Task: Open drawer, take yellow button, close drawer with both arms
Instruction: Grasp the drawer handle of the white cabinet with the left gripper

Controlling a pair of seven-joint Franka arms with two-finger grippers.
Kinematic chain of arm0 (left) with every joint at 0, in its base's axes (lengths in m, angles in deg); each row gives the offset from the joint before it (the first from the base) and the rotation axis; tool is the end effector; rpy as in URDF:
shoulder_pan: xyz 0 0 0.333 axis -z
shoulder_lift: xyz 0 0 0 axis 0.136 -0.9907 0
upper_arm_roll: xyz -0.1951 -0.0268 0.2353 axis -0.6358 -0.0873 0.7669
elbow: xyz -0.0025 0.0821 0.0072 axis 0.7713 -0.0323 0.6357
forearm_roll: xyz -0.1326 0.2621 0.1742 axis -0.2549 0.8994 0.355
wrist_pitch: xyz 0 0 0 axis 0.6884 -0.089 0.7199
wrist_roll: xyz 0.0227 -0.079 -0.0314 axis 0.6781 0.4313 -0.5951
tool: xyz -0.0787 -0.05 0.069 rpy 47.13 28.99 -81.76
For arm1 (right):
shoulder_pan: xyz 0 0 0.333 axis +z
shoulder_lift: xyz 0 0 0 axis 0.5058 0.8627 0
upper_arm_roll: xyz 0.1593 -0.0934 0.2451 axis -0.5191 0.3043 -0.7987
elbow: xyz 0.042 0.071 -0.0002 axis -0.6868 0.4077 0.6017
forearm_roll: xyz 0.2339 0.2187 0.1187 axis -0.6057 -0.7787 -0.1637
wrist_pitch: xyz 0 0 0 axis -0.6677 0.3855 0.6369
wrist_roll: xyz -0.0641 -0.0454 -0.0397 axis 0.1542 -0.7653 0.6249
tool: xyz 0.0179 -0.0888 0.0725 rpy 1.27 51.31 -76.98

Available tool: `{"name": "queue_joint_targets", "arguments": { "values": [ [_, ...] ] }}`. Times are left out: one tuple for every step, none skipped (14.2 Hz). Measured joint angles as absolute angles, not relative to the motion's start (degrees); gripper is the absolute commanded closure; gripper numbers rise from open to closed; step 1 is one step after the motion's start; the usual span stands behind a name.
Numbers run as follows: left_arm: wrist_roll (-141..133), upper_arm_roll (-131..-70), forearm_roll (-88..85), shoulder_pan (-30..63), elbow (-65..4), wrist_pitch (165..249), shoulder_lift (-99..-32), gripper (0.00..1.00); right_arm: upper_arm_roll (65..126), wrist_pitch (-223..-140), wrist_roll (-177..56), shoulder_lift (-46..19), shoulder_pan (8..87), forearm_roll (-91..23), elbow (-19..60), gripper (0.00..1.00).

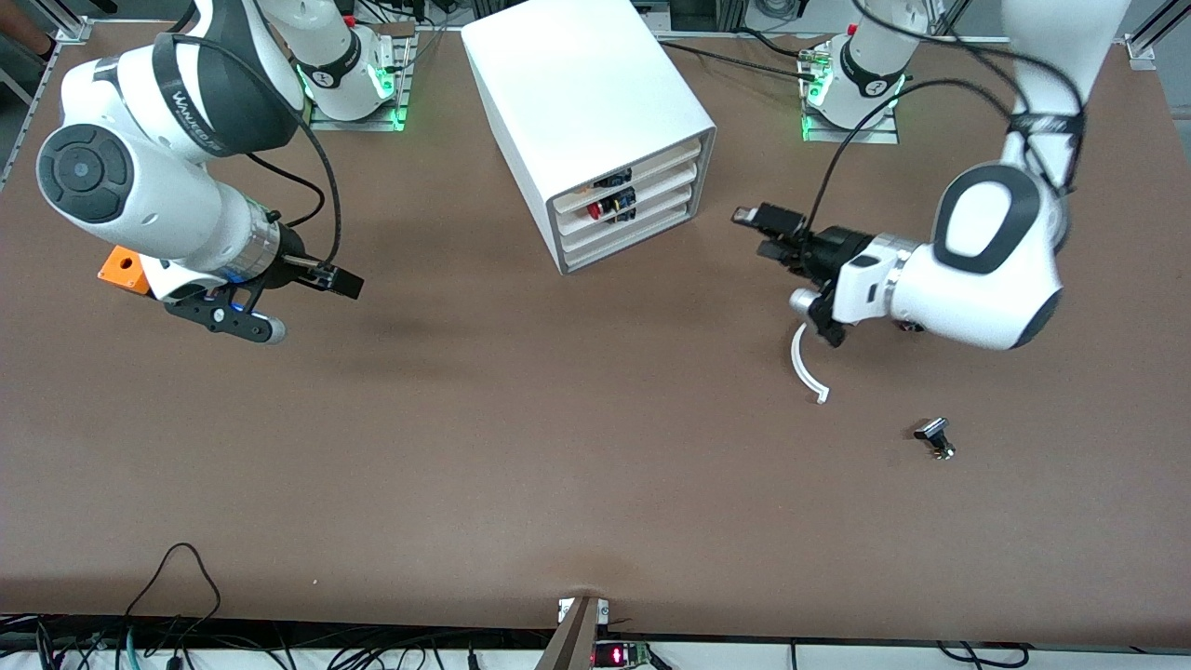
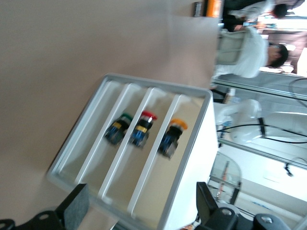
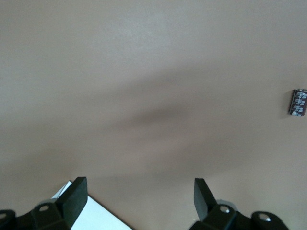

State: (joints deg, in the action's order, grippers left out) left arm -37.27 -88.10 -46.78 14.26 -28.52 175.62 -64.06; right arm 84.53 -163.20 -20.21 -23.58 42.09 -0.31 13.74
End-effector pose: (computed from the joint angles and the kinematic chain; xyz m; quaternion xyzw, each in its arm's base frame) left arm 0.5236 -0.2097 0.3776 0.8241 -0.1787 -0.2150 0.4926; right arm 0.5384 0.1647 0.4786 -0.9828 0.1659 0.0806 0.0002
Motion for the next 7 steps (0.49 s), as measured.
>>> {"name": "queue_joint_targets", "arguments": {
  "values": [
    [-39.49,-88.13,-49.12,15.34,-28.69,176.86,-66.1,0.1,84.53,-163.51,-18.91,-23.55,42.63,-0.32,13.74,0.01],
    [-40.76,-88.17,-50.93,16.4,-29.1,177.84,-67.43,0.11,84.53,-163.73,-17.47,-23.54,43.17,-0.48,13.74,0.01],
    [-42.04,-88.21,-52.61,17.5,-30.01,178.28,-68.04,0.12,84.52,-163.89,-16.21,-23.52,43.69,-1.02,13.74,0.01],
    [-44.08,-88.27,-54.11,18.6,-31.48,178.42,-68.16,0.12,84.52,-164.07,-14.91,-23.46,44.2,-1.9,13.74,0.01],
    [-46.6,-88.37,-55.46,19.38,-33.43,178.45,-68.04,0.12,84.52,-164.4,-13.53,-23.41,44.61,-2.61,13.74,0.01],
    [-49.19,-88.48,-56.43,19.69,-35.57,178.47,-67.79,0.13,84.52,-164.67,-12.06,-23.37,45.02,-3.03,13.74,0.01],
    [-51.38,-88.46,-56.92,19.67,-37.85,178.47,-67.26,0.14,84.52,-164.83,-10.54,-23.32,45.58,-3.22,13.72,0.01]
  ]
}}
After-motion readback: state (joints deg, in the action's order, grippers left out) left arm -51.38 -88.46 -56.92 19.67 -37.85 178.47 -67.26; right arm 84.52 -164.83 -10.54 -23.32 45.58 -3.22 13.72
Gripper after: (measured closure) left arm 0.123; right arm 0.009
